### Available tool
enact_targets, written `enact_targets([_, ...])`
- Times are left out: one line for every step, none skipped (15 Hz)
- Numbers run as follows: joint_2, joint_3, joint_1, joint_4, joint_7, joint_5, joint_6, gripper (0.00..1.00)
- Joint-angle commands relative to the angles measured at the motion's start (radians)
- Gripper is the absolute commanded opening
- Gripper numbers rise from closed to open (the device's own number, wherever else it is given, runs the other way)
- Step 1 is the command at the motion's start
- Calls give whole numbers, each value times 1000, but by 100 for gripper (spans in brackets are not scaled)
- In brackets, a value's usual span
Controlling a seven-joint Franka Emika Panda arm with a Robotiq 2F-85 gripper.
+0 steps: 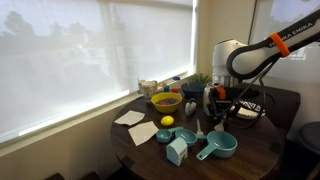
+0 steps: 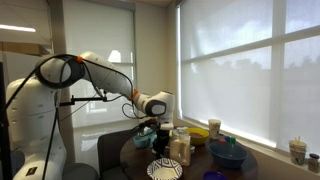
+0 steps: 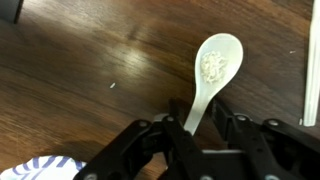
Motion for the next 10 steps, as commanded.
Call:
enact_targets([21,0,9,20,29,-24,12,30])
enact_targets([21,1,10,20,29,-24,14,33])
enact_targets([21,1,10,20,29,-25,15,33])
enact_targets([21,2,10,20,28,-28,17,34])
enact_targets([22,2,11,21,27,-29,17,33])
enact_targets([22,3,12,21,28,-30,18,32])
enact_targets([23,3,12,22,27,-31,18,27])
enact_targets([24,4,13,22,26,-33,19,27])
enact_targets([24,5,14,22,26,-35,21,23])
enact_targets([24,5,14,22,25,-37,23,23])
